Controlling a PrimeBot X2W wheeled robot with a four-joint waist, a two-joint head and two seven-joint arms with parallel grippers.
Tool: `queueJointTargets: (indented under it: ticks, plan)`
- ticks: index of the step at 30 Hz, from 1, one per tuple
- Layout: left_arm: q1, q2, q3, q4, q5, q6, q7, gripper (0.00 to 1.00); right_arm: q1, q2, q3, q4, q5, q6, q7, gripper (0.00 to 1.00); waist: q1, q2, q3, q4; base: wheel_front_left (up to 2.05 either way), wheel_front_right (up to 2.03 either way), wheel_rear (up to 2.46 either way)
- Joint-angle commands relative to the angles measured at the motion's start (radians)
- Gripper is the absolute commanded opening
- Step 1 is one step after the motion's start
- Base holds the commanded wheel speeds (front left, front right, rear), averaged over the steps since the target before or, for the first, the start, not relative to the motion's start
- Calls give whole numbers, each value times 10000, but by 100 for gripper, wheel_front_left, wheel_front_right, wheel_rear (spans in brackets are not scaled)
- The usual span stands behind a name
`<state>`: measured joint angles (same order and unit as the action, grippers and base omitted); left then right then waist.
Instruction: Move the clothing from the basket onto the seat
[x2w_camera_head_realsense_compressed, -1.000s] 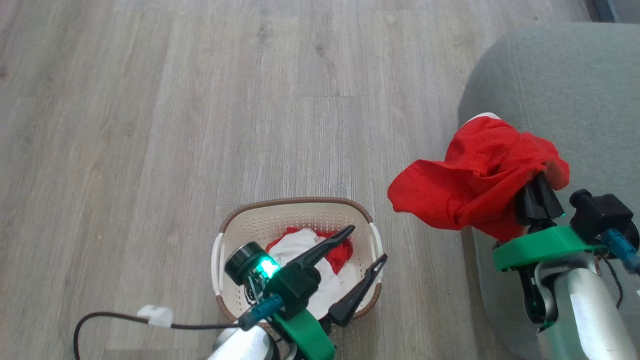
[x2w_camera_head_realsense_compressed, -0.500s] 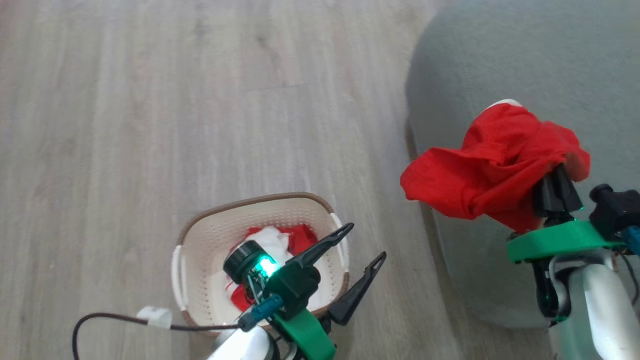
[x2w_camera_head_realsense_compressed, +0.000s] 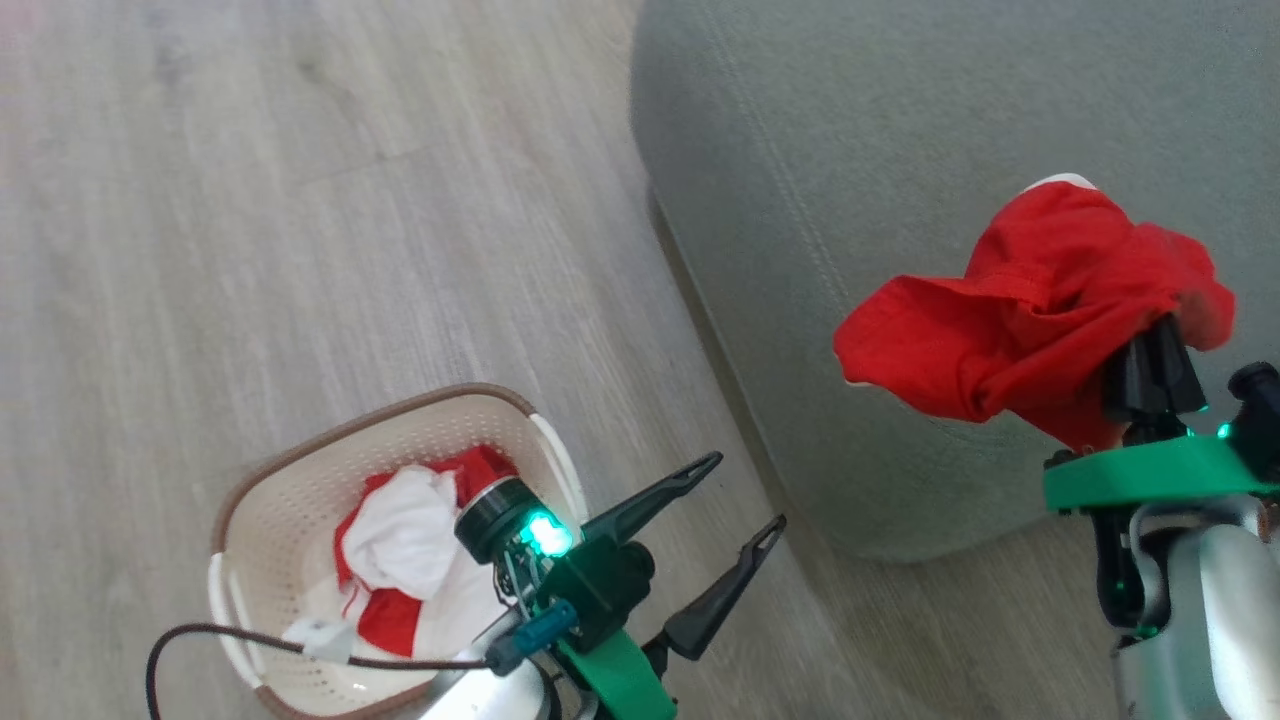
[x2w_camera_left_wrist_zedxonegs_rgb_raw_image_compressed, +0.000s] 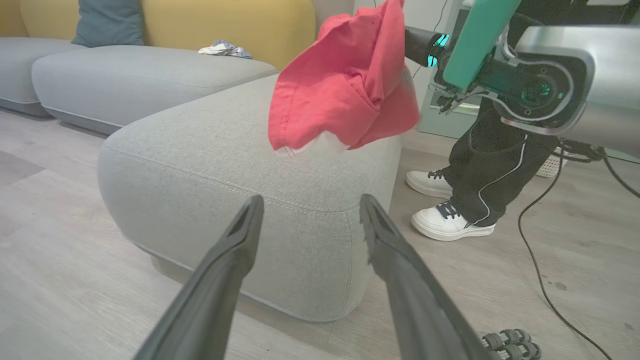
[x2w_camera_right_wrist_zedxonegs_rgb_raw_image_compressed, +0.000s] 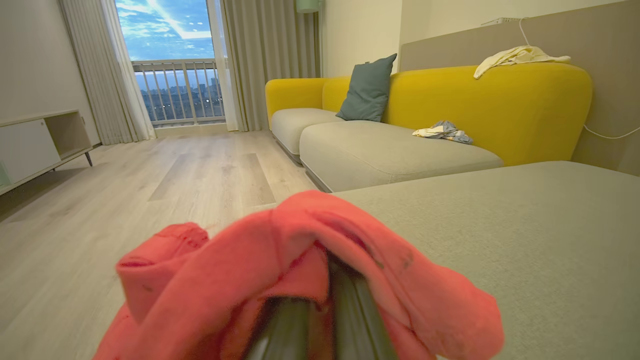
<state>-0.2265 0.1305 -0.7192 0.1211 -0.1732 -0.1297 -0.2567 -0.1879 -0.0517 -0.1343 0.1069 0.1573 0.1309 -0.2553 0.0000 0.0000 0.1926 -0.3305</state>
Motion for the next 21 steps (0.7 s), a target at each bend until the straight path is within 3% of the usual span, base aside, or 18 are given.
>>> queueJointTargets:
  ticks: [1, 13, 21]
  plan:
    - [-461, 69, 227, -356, 67, -10, -51, 100, -21, 14, 165, -396, 92, -2, -65, 0, 0, 0, 263, -359, 0, 0, 0]
    - [-631, 237, -29, -413, 70, -10, -51, 100, -291, 14, -382, -564, 61, -2, -65, 0, 0, 0, 681, -296, 0, 0, 0]
    - [-1088, 747, -478, -583, 221, -10, -51, 100, -2190, -273, -1201, -724, -625, -2, -65, 0, 0, 0, 1793, 172, 0, 0, 0]
